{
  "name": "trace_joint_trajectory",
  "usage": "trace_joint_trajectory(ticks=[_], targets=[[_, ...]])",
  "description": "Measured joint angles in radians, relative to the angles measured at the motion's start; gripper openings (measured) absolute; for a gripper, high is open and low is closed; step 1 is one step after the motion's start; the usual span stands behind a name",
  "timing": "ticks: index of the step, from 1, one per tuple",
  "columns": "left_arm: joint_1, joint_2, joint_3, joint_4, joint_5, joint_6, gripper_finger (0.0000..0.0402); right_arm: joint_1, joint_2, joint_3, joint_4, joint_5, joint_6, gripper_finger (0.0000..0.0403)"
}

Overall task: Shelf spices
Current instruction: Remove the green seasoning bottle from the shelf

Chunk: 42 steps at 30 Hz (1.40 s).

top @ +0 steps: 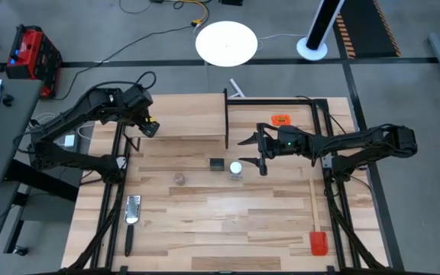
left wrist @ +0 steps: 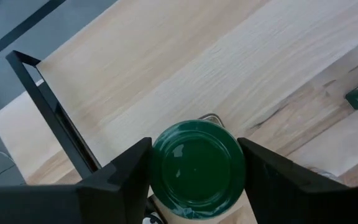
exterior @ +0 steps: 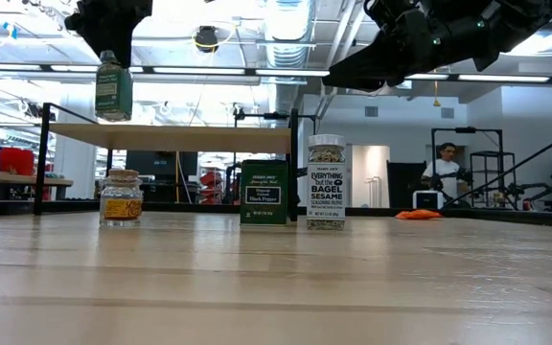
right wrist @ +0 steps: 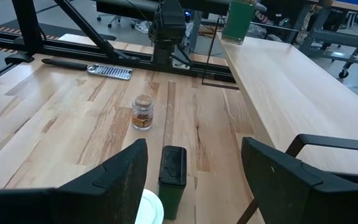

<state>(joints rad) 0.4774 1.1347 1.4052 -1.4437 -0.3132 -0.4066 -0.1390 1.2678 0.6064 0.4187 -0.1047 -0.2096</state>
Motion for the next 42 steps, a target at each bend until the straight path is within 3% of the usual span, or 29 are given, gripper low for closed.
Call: trace_joint_trajectory(ticks=[18, 25, 36, 42], targets=[[-0.042, -0.005, 0.0, -0.001, 0.053, -0.045, 0.0197, -0.014, 0.0, 0.0, 0.001, 0.0, -0.026, 0.026], [-0.219, -0.034, 0.002, 0.005, 0.07, -0.203, 0.0185, -0.021, 0.0, 0.0, 0.027, 0.0, -0.05, 0.026], [-0.592, 0.006, 0.002, -0.017, -0.109, -0.562, 0.0184, -0.018, 0.0, 0.0, 0.028, 0.0, 0.003, 0.026], [-0.713, 0.089, 0.002, -0.036, -0.162, -0.7, 0.0184, -0.01, 0.0, 0.0, 0.009, -0.001, 0.054, 0.026]])
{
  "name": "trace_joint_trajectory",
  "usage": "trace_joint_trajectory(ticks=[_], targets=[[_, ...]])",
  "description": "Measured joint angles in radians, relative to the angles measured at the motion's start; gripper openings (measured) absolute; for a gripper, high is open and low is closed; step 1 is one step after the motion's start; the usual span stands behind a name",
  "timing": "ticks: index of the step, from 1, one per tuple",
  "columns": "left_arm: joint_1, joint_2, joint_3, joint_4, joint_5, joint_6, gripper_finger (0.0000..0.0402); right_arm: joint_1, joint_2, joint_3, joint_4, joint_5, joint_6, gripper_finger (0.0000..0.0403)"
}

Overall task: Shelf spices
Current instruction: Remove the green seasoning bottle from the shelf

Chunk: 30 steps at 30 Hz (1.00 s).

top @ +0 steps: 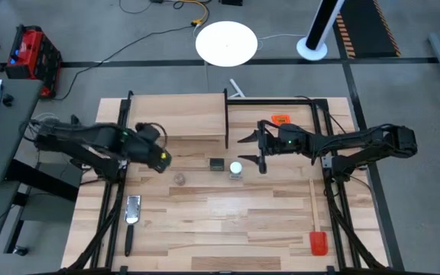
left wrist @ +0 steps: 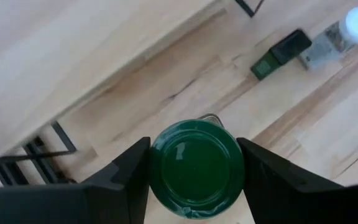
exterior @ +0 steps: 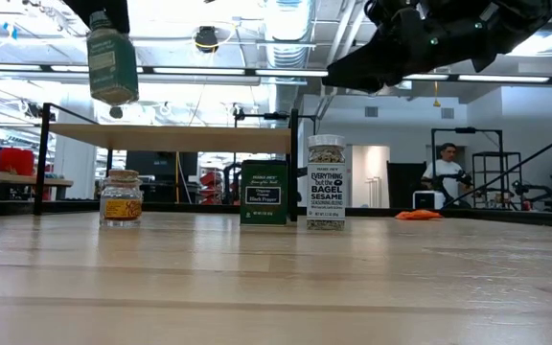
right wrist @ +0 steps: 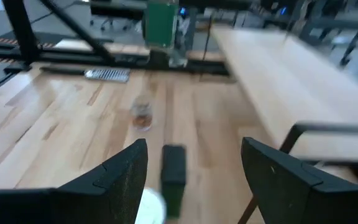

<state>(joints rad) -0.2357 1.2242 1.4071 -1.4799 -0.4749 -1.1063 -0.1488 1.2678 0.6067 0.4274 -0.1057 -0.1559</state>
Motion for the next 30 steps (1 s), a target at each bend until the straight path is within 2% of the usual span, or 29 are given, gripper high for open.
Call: trace_joint_trajectory(ticks=[9, 16, 23, 30], targets=[[-0.104, 0.181, 0.0, -0.092, -0.034, -0.181, 0.0184, 0.081, 0.0, 0.0, -0.07, -0.002, 0.063, 0.026], [-0.152, 0.175, -0.011, -0.086, -0.087, -0.273, 0.0183, 0.087, 0.0, 0.0, -0.107, 0.001, 0.115, 0.026], [-0.194, 0.097, -0.205, -0.059, -0.061, -0.361, 0.0183, 0.074, -0.01, 0.0, -0.118, 0.002, 0.125, 0.026], [-0.217, -0.023, -0.423, 0.12, -0.057, -0.398, 0.0183, 0.075, -0.033, 0.0, -0.142, 0.002, 0.125, 0.026]])
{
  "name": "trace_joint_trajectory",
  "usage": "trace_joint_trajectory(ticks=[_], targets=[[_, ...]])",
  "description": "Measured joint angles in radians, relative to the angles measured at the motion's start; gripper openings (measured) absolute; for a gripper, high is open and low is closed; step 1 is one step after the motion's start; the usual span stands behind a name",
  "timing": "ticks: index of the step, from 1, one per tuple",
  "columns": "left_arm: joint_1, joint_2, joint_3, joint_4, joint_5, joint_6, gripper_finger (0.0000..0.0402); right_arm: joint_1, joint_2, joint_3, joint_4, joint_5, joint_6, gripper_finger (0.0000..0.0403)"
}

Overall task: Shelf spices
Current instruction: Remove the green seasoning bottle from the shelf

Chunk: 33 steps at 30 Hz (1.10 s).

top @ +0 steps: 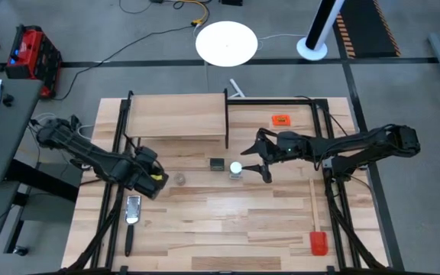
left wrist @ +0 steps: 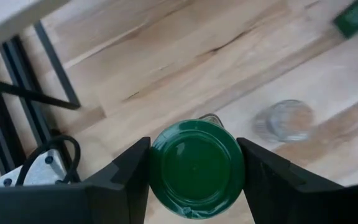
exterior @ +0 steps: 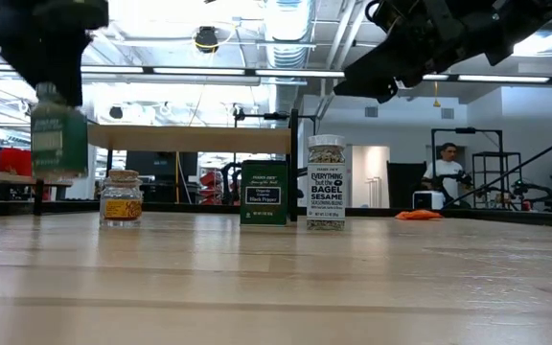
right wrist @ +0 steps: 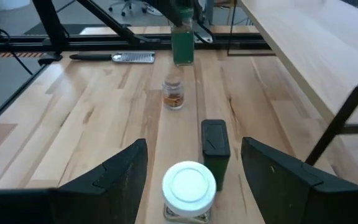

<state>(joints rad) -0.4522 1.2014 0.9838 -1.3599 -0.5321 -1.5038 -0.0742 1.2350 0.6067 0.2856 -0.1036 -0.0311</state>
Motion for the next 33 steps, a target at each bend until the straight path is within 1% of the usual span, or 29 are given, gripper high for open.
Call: trace_joint_trajectory(ticks=[6, 11, 17, 22, 29, 33], targets=[[0.001, -0.051, -0.106, 0.019, 0.007, -0.038, 0.0183, 0.0, 0.0, 0.0, -0.009, 0.0, 0.0, 0.026], [0.001, -0.056, -0.153, 0.049, 0.004, -0.046, 0.0183, 0.0, 0.0, 0.0, -0.013, 0.0, 0.002, 0.026], [0.003, -0.056, -0.212, 0.123, 0.004, -0.049, 0.0183, 0.0, 0.0, 0.0, -0.017, 0.0, 0.005, 0.026], [0.003, -0.056, -0.227, 0.146, 0.0, -0.052, 0.0184, 0.0, 0.0, 0.0, -0.017, 0.0, 0.005, 0.026], [0.003, -0.056, -0.228, 0.149, 0.007, -0.061, 0.0228, 0.0, 0.0, 0.0, -0.017, 0.0, 0.006, 0.026], [0.003, -0.056, -0.229, 0.148, 0.008, -0.059, 0.0237, 0.0, 0.0, 0.0, -0.018, 0.0, 0.006, 0.026]])
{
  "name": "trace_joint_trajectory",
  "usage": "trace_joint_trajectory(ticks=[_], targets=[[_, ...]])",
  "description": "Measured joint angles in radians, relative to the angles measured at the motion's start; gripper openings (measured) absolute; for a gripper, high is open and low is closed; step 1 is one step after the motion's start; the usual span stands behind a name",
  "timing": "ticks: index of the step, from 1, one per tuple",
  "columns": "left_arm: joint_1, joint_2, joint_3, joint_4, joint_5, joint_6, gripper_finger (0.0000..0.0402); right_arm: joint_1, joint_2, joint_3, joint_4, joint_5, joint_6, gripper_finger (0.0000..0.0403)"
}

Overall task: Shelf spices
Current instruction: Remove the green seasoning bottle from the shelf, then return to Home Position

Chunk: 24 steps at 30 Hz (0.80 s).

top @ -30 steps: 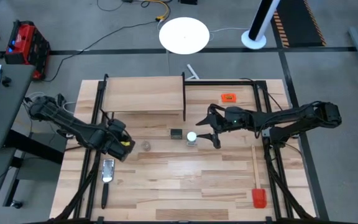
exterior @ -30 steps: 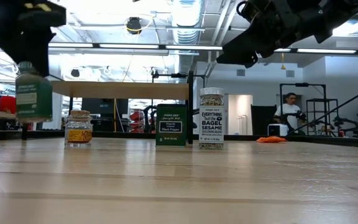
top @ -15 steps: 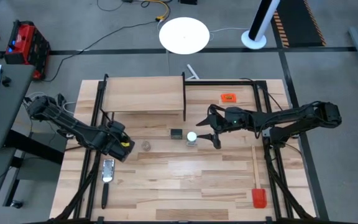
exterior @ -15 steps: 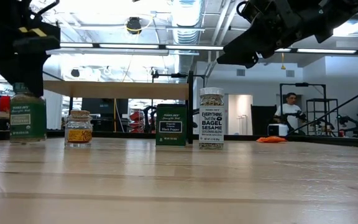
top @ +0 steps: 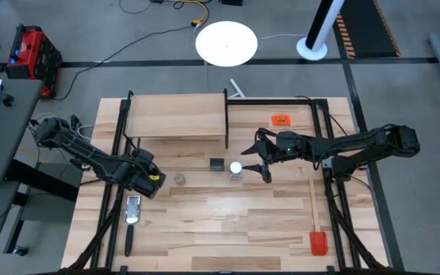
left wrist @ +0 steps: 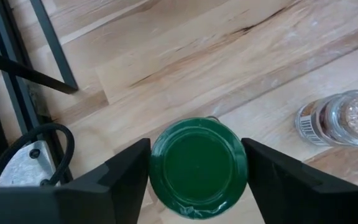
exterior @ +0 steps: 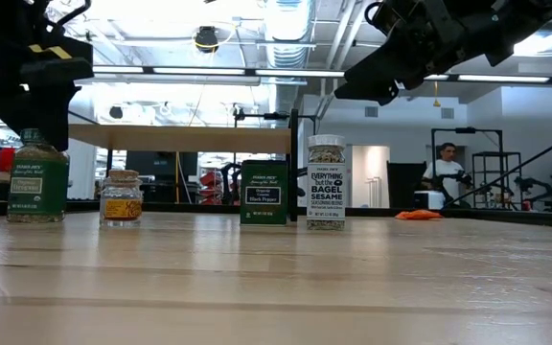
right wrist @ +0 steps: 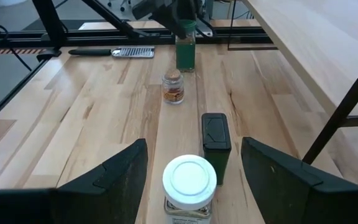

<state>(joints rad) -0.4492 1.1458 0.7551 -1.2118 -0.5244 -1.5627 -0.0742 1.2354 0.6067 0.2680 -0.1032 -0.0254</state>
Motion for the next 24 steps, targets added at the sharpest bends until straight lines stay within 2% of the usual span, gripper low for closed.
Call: trace_joint_trajectory(ticks=[7, 13, 19, 22, 24], targets=[[0.0, 0.0, 0.055, -0.059, 0.004, 0.023, 0.024, 0.0, 0.0, 0.0, -0.003, 0.0, 0.002, 0.026], [0.0, 0.0, 0.201, -0.16, -0.04, 0.113, 0.0241, 0.0, 0.0, 0.0, -0.003, 0.0, -0.001, 0.026], [0.0, 0.0, 0.456, -0.164, -0.131, 0.399, 0.0241, 0.019, 0.0, 0.0, 0.007, 0.0, 0.024, 0.026], [0.0, 0.0, 0.582, -0.147, -0.214, 0.525, 0.0242, 0.047, 0.0, 0.0, 0.05, 0.0, 0.04, 0.026], [-0.008, -0.002, 0.619, -0.077, -0.32, 0.614, 0.0242, 0.073, 0.0, 0.0, 0.072, 0.0, 0.002, 0.026]])
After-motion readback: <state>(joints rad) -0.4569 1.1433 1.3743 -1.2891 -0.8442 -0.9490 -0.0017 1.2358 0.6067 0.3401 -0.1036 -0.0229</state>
